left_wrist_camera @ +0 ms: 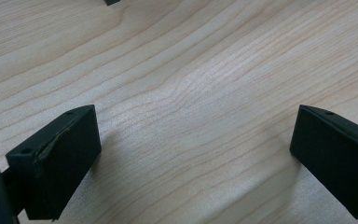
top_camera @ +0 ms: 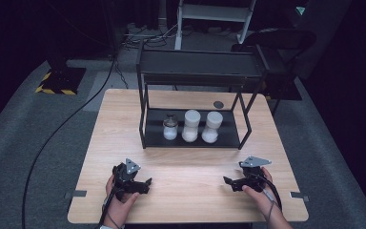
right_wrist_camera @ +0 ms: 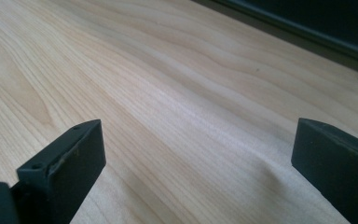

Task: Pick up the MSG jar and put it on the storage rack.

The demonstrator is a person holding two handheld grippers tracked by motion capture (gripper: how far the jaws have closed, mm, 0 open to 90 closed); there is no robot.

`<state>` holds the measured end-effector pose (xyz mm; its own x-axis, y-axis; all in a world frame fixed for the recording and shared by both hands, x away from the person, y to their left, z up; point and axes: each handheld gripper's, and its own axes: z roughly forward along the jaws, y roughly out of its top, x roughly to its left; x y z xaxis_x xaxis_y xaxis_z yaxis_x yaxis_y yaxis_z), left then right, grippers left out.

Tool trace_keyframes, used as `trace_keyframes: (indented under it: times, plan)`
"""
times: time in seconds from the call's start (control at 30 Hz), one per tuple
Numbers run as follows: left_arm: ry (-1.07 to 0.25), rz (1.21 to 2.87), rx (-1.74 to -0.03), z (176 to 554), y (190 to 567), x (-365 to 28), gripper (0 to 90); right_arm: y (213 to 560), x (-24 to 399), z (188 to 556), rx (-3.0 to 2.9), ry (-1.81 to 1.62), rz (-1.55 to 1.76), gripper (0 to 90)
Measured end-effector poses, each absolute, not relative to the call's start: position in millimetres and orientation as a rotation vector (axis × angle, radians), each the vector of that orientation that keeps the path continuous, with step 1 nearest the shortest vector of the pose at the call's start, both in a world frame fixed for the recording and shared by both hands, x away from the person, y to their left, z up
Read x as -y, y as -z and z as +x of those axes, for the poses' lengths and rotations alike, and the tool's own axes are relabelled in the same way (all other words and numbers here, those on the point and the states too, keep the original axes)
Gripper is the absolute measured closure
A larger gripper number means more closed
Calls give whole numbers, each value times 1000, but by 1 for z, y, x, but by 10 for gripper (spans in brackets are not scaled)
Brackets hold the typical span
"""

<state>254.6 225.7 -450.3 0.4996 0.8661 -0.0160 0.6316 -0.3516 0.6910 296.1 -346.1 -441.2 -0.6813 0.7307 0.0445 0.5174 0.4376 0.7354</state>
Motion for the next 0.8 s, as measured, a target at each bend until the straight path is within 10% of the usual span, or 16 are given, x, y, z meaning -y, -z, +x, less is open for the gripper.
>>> trace_keyframes:
  times: [0.8]
  plan:
    - [-472,2100,-1225,255,450,-225,16,450,339,289,-2417,-1015,1051,6]
